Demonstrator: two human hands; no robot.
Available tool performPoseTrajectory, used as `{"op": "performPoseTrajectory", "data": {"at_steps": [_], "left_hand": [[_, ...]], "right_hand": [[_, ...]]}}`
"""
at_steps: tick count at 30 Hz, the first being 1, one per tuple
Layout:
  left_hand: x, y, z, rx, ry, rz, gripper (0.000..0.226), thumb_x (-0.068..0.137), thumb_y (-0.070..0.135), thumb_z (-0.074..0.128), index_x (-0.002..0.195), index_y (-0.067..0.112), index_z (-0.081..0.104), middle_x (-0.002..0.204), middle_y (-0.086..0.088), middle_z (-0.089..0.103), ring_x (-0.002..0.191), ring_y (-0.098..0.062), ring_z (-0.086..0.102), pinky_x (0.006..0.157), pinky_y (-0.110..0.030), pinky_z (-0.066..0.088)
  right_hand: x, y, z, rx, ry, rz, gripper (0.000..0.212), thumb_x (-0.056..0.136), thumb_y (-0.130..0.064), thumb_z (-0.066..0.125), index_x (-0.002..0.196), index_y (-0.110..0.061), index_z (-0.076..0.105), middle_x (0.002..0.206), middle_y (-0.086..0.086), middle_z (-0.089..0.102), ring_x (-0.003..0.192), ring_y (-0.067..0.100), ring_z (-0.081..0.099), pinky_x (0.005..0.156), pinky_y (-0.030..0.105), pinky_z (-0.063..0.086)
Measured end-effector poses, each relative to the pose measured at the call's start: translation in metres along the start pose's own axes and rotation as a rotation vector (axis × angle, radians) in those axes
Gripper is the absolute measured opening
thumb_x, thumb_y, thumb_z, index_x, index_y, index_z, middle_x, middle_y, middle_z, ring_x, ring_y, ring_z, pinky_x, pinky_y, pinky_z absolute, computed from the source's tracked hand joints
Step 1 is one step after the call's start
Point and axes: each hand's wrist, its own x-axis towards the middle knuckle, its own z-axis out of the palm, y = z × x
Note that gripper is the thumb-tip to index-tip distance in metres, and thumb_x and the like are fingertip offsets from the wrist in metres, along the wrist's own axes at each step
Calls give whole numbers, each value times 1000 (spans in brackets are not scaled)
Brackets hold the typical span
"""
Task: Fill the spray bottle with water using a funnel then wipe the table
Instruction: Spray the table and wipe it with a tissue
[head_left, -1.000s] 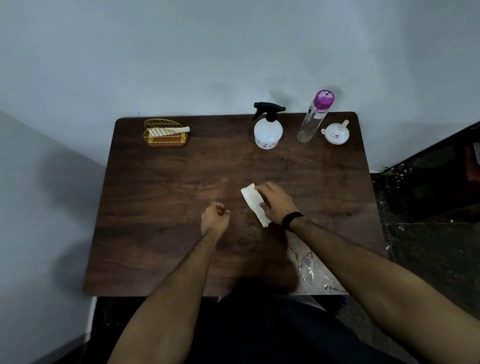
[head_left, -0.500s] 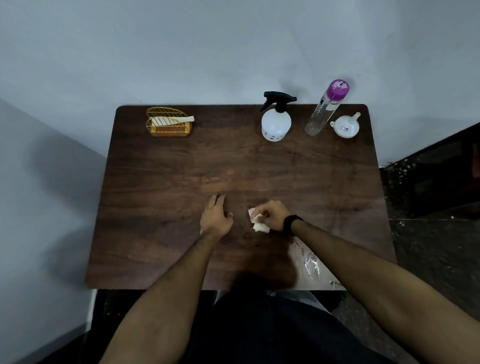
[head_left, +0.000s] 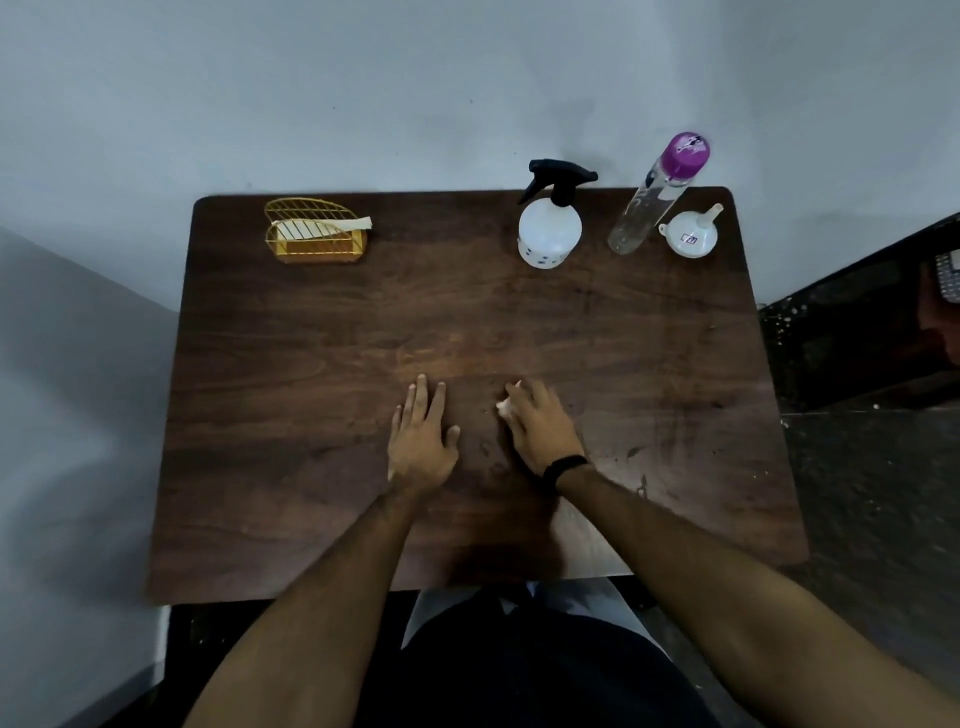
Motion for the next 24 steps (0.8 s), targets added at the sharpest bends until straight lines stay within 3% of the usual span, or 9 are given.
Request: {"op": "performPoseTrajectory", "data": {"at_steps": [2,5,7,10,13,18,24], "left_hand": [[-1,-4,7,28,41,31,66,102,42,39,159,20,14,166,-7,1,153,-23,2,123,-43,7],[-3,-8,14,67,93,65,65,102,47,30,159,19,14,166,-8,4,153,-25,5,123,-45,9],[-2,-11,15,86,116,77,65,102,50,27,158,20,15,166,-8,4,153,-24,3,123,-46,9],[7,-15,14,87,127,84,66,102,53,22,159,21,12,166,-8,1,153,-24,1,124,-48,9],[11,-19,18,83,162,93,65,102,53,22,159,23,11,167,-6,3,154,-24,3,123,-49,10],[11,-20,26,106,238,93,64,103,51,27,159,22,14,166,-6,6,153,-23,6,123,-47,9],[10,-21,31,117,243,89,64,104,49,28,159,21,12,166,-7,5,153,-23,5,123,-49,10]], "right_hand": [[-19,0,11,-18,53,-91,35,94,-14,59,128,-5,58,130,17,54,111,36,53,88,43,52],[-35,2,18,28,31,-171,25,83,0,63,107,-8,69,111,12,64,94,33,62,71,40,57],[-30,-4,9,107,24,-128,22,85,-2,60,103,-9,71,104,11,67,93,32,64,76,37,55],[5,-13,-11,220,169,-5,19,95,-15,56,106,-10,71,107,8,71,100,27,64,91,36,50],[65,-20,-30,272,280,56,17,95,-16,58,105,-10,69,106,9,71,99,26,64,89,34,49],[120,-17,-21,55,170,6,14,90,-13,59,94,-13,72,109,8,65,102,29,56,81,38,51],[42,-11,23,-47,205,-209,18,89,-13,65,106,-12,71,111,8,67,92,33,63,62,39,57]]}}
